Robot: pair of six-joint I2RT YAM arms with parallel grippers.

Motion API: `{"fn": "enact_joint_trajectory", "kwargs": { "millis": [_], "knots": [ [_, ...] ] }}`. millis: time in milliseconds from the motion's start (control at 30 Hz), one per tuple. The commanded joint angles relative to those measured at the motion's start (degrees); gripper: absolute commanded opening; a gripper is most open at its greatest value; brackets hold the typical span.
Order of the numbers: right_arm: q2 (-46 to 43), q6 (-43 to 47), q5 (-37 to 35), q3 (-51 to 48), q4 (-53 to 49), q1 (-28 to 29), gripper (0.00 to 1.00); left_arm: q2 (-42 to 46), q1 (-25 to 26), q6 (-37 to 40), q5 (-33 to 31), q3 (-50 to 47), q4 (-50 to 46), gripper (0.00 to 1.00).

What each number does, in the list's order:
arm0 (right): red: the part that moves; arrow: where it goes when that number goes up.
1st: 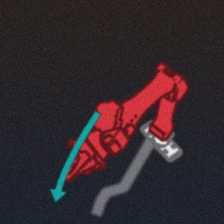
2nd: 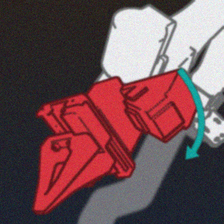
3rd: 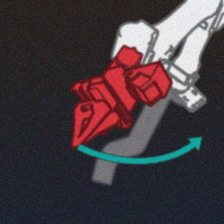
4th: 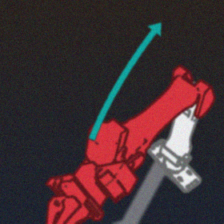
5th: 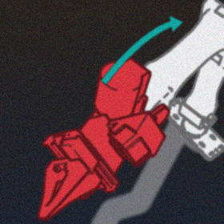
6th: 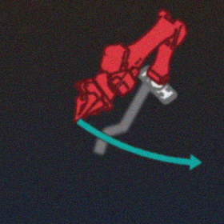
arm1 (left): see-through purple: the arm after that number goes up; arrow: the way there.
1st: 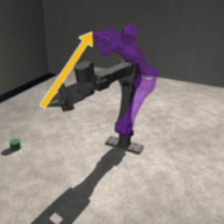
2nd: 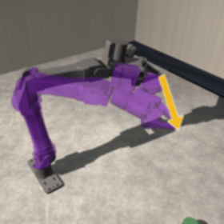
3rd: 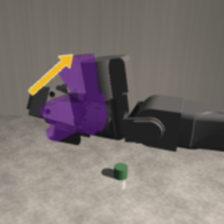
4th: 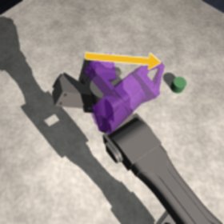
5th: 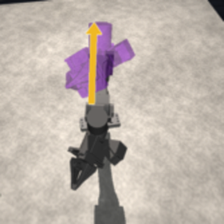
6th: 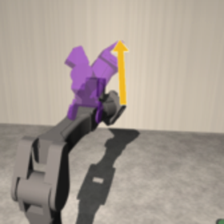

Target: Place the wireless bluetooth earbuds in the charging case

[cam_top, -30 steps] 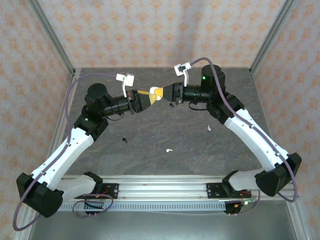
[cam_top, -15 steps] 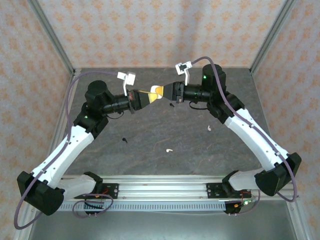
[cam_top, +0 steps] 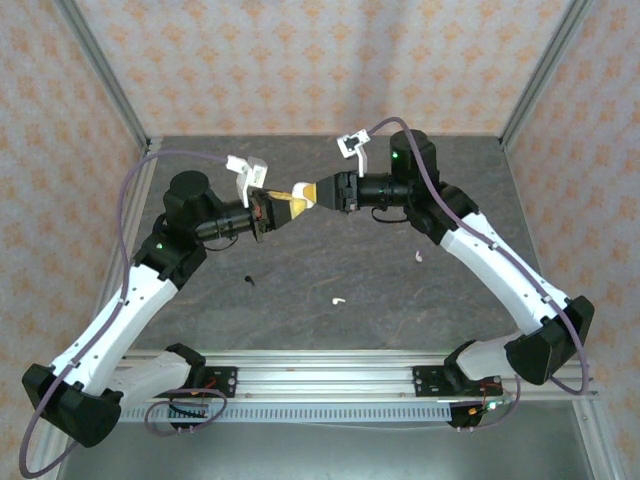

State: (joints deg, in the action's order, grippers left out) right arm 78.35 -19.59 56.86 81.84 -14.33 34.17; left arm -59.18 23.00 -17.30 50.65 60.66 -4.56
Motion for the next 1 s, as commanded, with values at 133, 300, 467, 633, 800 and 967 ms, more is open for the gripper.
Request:
{"fn": "enact_joint_trajectory", "kwargs": {
  "millis": [133,300,467,633,800,967],
  "knots": [
    [1.43,2.96,-4.57,2.98,-4.48,-0.16,0.44,2.84,0.82,5.91,0.06,-1.25,0.83,0.0],
    [1.7,2.47,-4.83,3.19,-4.67,-0.16,0.47,2.8,0.81,7.0,-0.11,-1.9,0.39,0.0],
    [1.71,2.45,-4.99,3.44,-5.28,-0.1,0.47,2.93,0.8,7.19,-0.57,-3.3,1.82,0.0],
    [2.47,1.59,-3.33,2.9,-5.54,0.02,0.48,3.6,0.77,7.45,-3.54,-5.09,1.22,0.0],
    [0.94,0.83,-4.71,2.55,-5.52,0.02,0.49,5.42,0.63,6.02,-6.63,-10.03,5.74,0.0],
    [-0.98,0.81,-10.57,3.6,-10.19,-0.06,0.51,6.41,0.11,5.25,-9.08,-13.45,7.52,0.0]
  ]
}}
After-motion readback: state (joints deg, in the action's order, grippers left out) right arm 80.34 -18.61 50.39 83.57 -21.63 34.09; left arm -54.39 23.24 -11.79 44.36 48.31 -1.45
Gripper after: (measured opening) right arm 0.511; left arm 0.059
